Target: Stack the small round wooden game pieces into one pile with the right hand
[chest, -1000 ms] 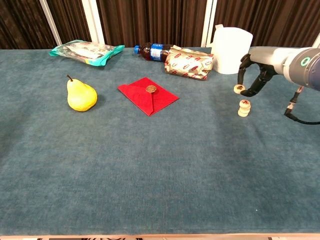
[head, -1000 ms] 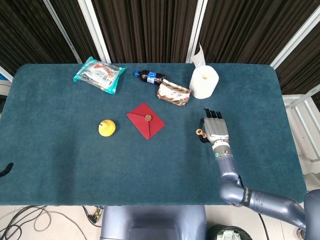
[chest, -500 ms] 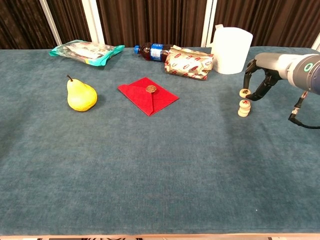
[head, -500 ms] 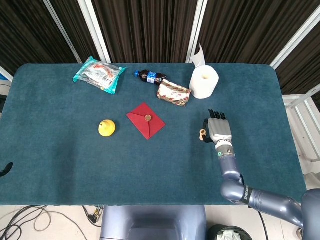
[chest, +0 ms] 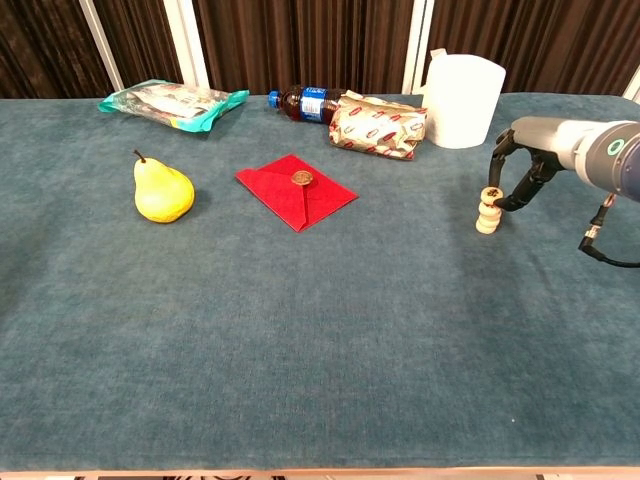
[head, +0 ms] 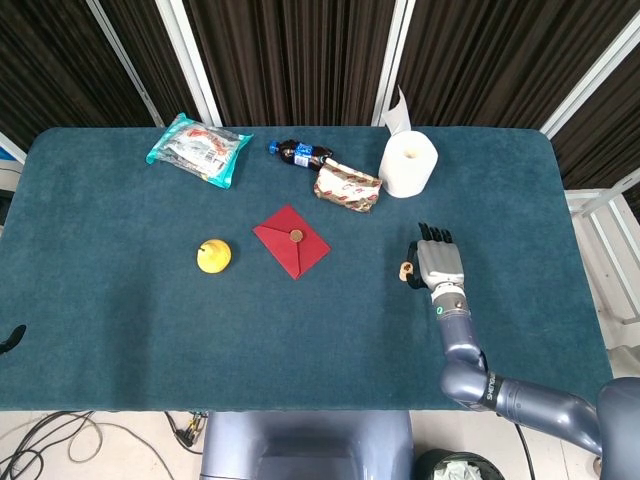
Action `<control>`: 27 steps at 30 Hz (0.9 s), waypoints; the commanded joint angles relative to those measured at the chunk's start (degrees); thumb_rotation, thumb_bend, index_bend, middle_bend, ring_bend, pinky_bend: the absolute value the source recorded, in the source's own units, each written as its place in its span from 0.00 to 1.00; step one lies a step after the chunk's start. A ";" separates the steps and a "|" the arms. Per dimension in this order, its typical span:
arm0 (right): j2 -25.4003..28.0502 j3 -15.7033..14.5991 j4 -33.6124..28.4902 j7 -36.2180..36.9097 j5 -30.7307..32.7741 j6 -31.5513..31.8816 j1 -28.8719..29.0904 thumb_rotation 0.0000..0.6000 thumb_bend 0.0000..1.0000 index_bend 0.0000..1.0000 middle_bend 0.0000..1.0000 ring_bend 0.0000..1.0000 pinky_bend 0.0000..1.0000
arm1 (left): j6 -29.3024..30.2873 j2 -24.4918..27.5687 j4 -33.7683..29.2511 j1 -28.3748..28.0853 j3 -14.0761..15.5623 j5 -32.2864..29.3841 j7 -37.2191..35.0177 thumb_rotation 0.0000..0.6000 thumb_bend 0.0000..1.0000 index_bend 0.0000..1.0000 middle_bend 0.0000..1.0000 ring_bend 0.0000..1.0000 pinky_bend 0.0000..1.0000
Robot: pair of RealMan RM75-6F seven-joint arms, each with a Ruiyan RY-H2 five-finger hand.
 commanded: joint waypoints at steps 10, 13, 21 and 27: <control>-0.16 -0.65 0.14 0.63 -0.10 0.01 0.21 1.00 0.43 0.52 0.00 0.00 0.00 | -0.01 0.01 -0.04 -0.01 -0.01 -0.02 0.03 1.00 0.16 0.11 0.00 0.00 0.00; -0.26 -0.78 0.33 0.66 0.01 0.02 0.27 1.00 0.43 0.52 0.00 0.00 0.00 | -0.01 0.01 -0.03 0.00 0.00 -0.04 0.04 1.00 0.16 0.11 0.00 0.00 0.00; -0.41 -0.77 0.55 1.30 -0.15 0.02 0.35 1.00 0.43 0.49 0.00 0.00 0.00 | -0.01 -0.01 -0.09 -0.03 -0.03 -0.10 0.17 1.00 0.16 0.11 0.00 0.00 0.00; -0.35 -1.12 0.45 1.32 -0.25 0.12 0.37 1.00 0.43 0.48 0.00 0.00 0.00 | 0.01 -0.04 -0.08 -0.02 -0.04 -0.13 0.23 1.00 0.16 0.11 0.00 0.00 0.00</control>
